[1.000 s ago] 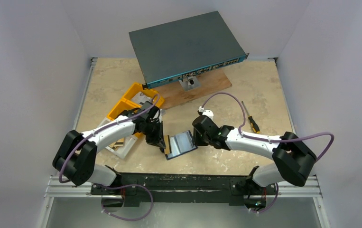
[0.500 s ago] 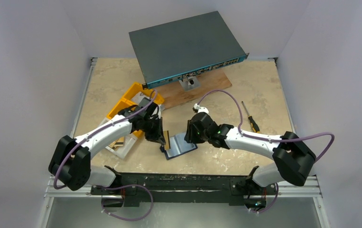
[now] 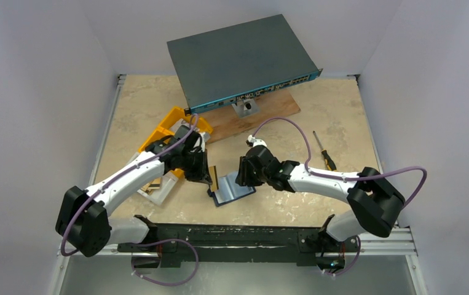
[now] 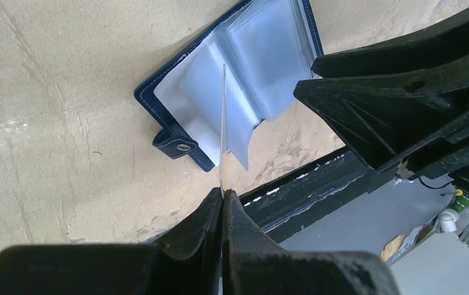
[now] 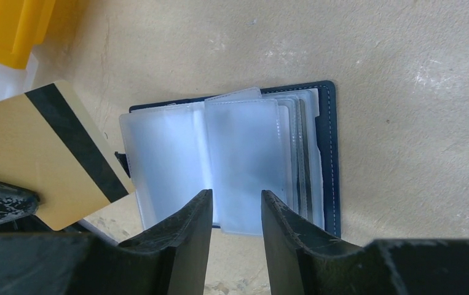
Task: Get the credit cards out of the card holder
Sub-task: Place the credit card in the storage box.
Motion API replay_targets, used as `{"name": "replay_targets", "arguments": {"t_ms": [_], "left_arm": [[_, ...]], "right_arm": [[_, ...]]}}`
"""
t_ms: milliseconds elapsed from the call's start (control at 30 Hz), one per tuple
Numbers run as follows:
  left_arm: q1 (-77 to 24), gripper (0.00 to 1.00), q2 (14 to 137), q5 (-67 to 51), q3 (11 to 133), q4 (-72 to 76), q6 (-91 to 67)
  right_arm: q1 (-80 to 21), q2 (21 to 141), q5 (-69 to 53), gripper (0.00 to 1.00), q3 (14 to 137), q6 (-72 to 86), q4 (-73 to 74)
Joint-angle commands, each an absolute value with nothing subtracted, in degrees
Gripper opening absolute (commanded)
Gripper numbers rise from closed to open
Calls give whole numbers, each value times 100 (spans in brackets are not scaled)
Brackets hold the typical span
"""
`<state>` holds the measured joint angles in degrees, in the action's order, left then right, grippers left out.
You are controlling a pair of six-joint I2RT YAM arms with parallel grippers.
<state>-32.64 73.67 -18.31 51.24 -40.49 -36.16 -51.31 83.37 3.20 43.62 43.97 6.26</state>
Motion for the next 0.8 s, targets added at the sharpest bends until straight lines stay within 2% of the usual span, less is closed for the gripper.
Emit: {"name": "replay_targets", "arguments": {"t_ms": [0, 300, 767], "left_arm": [[-3243, 0, 7043, -1628, 5396, -4212, -3530], [-3169, 0, 6484, -956, 5402, -4624, -3688], [-2322, 0, 5060, 2027, 5262, -6806, -4959]], "right_arm": [[-5115, 8354, 211, 35, 4562, 4313, 384], [-5115, 8412, 167, 35, 4562, 4270, 305], [-5115, 8358, 157, 35, 4543, 4055, 255]]}}
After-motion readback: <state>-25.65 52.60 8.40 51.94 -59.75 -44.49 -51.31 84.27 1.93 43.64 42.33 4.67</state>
